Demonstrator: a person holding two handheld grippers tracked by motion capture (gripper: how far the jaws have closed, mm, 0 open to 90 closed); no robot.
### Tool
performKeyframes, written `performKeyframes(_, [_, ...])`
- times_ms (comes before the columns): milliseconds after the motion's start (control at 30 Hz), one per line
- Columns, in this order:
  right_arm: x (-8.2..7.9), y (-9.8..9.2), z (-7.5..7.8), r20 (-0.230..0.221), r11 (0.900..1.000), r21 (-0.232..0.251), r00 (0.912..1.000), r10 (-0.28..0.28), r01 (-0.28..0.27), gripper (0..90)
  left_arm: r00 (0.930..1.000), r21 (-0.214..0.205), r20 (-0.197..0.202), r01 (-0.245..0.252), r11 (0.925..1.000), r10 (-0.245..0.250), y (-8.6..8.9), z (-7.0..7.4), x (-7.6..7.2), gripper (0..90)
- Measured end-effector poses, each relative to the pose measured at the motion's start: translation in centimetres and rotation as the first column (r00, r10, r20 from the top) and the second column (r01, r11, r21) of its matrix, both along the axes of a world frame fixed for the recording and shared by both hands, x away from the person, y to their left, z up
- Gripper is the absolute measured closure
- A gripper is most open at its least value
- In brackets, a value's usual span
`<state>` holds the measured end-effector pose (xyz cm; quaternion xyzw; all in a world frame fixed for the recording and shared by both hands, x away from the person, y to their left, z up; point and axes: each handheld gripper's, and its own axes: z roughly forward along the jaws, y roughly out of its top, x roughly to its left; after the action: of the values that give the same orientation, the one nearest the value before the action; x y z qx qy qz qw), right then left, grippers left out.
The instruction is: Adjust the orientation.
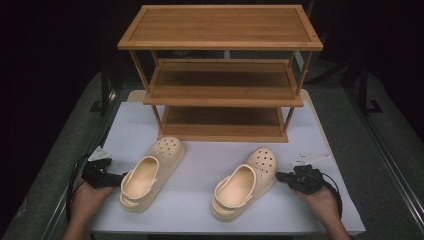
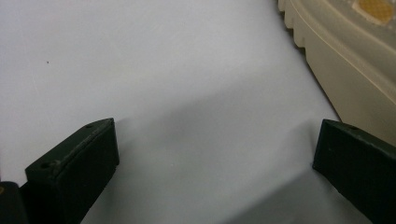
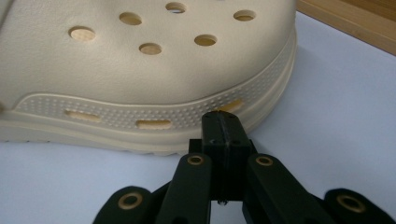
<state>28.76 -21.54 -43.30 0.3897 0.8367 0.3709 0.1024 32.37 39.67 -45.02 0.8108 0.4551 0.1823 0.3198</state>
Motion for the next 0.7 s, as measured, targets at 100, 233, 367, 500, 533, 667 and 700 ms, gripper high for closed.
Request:
performKeyframes(100, [0.5, 0.2, 0.1, -0.003, 0.9999, -0.005, 0.9999, 0.013, -0.013, 89.8, 1.0, 0.001, 0.0, 0.0, 1.0, 0.0, 0.0, 0.0, 0.0, 0.0])
performKeyframes(233, [1.2, 0.6, 0.2, -0.016, 0.9997, -0.009, 0.9996, 0.024, -0.024, 89.8, 1.0, 0.001, 0.0, 0.0, 1.0, 0.0, 0.0, 0.0, 0.0, 0.0])
performKeyframes(367, [1.7, 0.9, 0.2, -0.014, 0.9994, -0.019, 0.9995, 0.029, -0.03, 89.8, 1.0, 0.001, 0.0, 0.0, 1.0, 0.0, 0.0, 0.0, 0.0, 0.0])
performKeyframes(500, [2.3, 1.3, 0.3, -0.014, 0.9989, -0.032, 0.9993, 0.033, -0.034, 89.8, 1.0, 0.001, 0.0, 0.0, 1.0, 0.0, 0.0, 0.0, 0.0, 0.0])
performKeyframes(533, [2.7, 1.6, 0.3, -0.01, 0.9988, -0.034, 0.9993, 0.036, -0.037, 89.8, 1.0, 0.001, 0.0, 0.0, 1.0, 0.0, 0.0, 0.0, 0.0, 0.0])
performKeyframes(667, [3.4, 2.0, 0.3, -0.014, 0.9986, -0.031, 0.999, 0.042, -0.042, 89.9, 1.0, 0.001, 0.0, 0.0, 1.0, 0.0, 0.0, 0.0, 0.0, 0.0])
performKeyframes(700, [3.5, 2.1, 0.3, -0.014, 0.9985, -0.036, 0.9991, 0.041, -0.042, 89.9, 1.0, 0.0, 0.0, 0.0, 1.0, 0.0, 0.0, 0.0, 0.0, 0.0])
